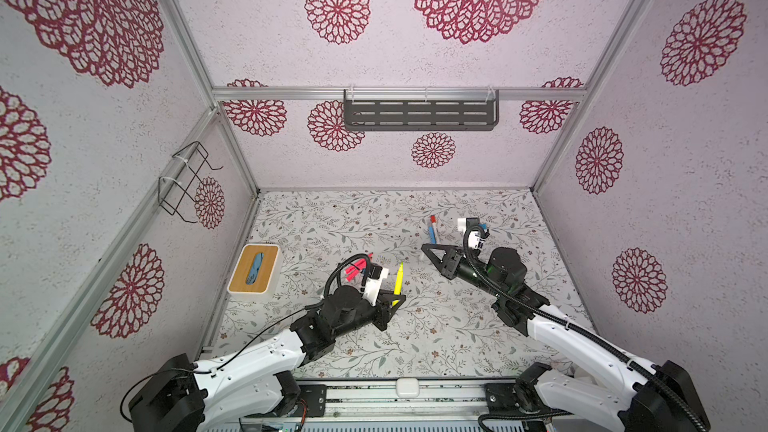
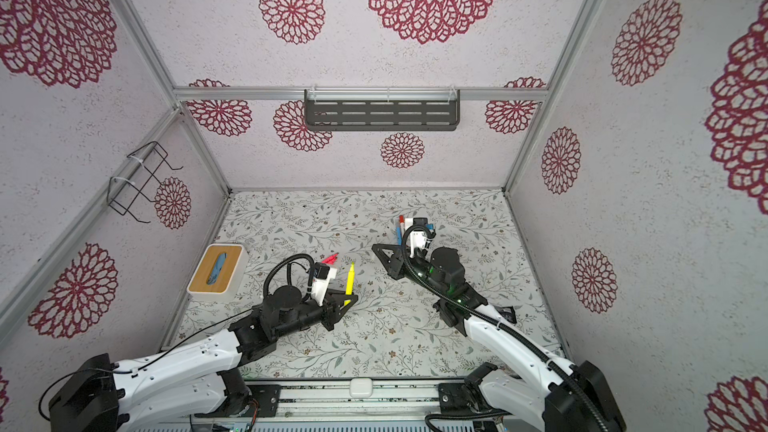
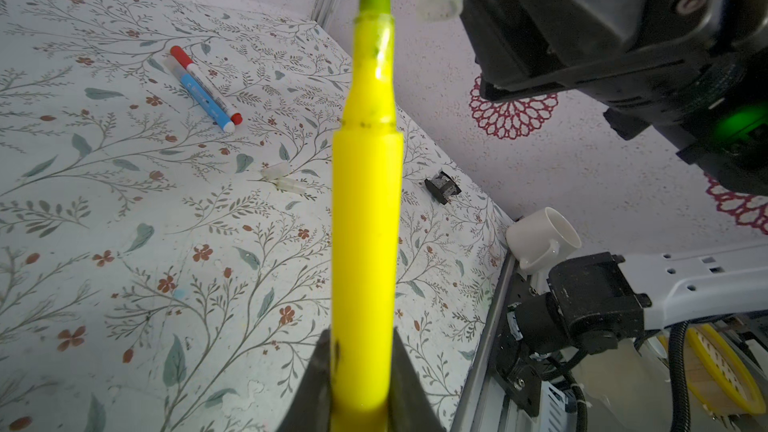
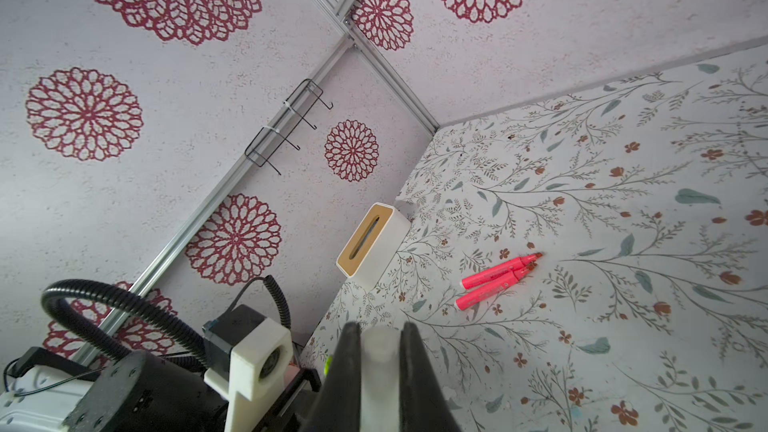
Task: Insert the pens into the pen caps
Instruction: 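Carry the clear cap over the yellow highlighter tip held by the left gripper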
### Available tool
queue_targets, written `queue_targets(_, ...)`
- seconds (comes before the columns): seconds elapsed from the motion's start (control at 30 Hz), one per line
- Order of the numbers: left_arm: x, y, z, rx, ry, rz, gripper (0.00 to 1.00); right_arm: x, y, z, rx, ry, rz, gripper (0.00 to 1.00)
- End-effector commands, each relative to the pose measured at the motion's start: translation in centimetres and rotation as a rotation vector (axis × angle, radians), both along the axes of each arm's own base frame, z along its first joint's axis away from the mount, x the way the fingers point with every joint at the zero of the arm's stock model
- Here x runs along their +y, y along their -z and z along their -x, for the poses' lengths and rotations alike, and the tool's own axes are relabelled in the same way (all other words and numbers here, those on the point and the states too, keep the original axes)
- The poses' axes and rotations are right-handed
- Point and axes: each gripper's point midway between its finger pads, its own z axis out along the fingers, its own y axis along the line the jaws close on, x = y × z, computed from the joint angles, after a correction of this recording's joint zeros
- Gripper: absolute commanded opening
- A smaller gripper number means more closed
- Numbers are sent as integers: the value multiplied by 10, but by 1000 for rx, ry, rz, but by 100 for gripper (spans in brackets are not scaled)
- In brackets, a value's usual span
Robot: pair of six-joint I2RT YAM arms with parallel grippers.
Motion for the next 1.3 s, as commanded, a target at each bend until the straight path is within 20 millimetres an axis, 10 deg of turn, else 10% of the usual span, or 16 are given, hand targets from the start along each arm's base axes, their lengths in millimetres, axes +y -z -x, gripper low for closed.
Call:
queue_targets(0.0, -9, -20, 0, -35, 7, 53, 0, 4, -31, 7, -84, -44, -90, 0)
queue_targets(1.27, -16, -27, 2, -48, 19, 48, 0, 32, -31, 26, -113, -166, -122, 0)
